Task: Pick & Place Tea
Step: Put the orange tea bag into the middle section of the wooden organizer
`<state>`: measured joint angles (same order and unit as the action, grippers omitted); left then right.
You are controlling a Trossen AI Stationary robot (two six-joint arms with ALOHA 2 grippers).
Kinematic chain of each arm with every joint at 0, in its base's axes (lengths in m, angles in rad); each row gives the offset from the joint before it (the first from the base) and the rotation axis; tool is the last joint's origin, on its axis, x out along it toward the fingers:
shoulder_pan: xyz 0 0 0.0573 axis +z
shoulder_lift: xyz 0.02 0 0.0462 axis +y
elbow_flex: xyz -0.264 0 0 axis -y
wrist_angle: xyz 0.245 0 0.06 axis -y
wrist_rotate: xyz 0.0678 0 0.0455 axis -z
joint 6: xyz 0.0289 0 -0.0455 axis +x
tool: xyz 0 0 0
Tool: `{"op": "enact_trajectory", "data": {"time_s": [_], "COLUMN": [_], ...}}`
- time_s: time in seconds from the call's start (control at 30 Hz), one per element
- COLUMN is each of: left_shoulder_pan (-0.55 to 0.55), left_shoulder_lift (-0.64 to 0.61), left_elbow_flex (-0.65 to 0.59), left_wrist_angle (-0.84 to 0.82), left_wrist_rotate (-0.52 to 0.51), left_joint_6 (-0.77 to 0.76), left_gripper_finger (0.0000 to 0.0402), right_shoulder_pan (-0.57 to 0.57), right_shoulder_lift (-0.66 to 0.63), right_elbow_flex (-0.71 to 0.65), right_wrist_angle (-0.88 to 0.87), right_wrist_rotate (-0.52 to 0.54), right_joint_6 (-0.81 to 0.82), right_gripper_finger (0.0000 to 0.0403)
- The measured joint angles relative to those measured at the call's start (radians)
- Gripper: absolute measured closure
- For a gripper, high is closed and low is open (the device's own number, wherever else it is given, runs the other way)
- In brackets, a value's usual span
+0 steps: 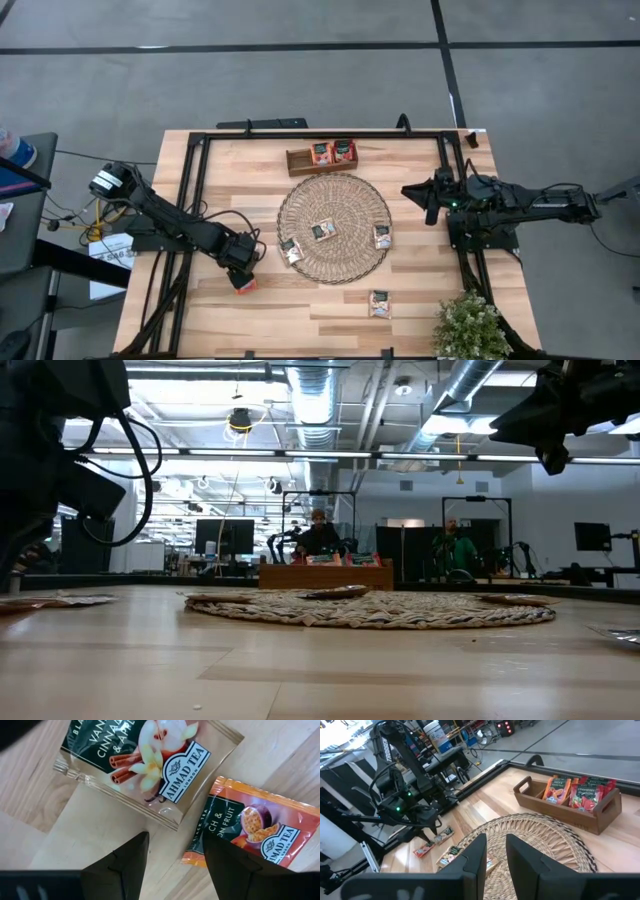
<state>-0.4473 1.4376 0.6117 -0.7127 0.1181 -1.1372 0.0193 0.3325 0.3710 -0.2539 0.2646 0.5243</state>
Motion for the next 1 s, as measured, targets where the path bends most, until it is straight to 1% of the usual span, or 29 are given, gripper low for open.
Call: {"op": "enact_trajectory", "data": {"time_s": [0.3, 0.4, 0.5, 0.83, 1.0], "left_shoulder_pan": [0.000, 0.000, -0.001, 0.000, -0.001], "left_shoulder_lift": [-0.001, -0.001, -0.001, 0.000, 0.007], "left_elbow_flex": [0.000, 0.000, 0.000, -0.001, 0.040], "left_wrist_angle": [-0.023, -0.027, -0.033, -0.053, -0.114], "left_wrist_rotate": [-0.003, -0.009, -0.019, -0.036, -0.032], "left_joint_6": [0.020, 0.026, 0.026, 0.025, 0.026], "left_gripper_finger": [0.0214, 0.0225, 0.0249, 0.0346, 0.0395], "right_shoulder_pan": [0.000, 0.000, 0.000, 0.000, 0.000], "right_shoulder_lift": [0.000, 0.000, 0.000, 0.000, 0.000], "right_elbow_flex": [0.000, 0.000, 0.000, 0.000, 0.000], "right_wrist_angle": [0.000, 0.000, 0.000, 0.000, 0.000], "right_wrist_rotate": [0.000, 0.000, 0.000, 0.000, 0.000], "right_joint_6": [0.002, 0.002, 0.002, 0.001, 0.000], "right_gripper_finger": [0.0337, 0.0337, 0.0337, 0.0337, 0.0337]}}
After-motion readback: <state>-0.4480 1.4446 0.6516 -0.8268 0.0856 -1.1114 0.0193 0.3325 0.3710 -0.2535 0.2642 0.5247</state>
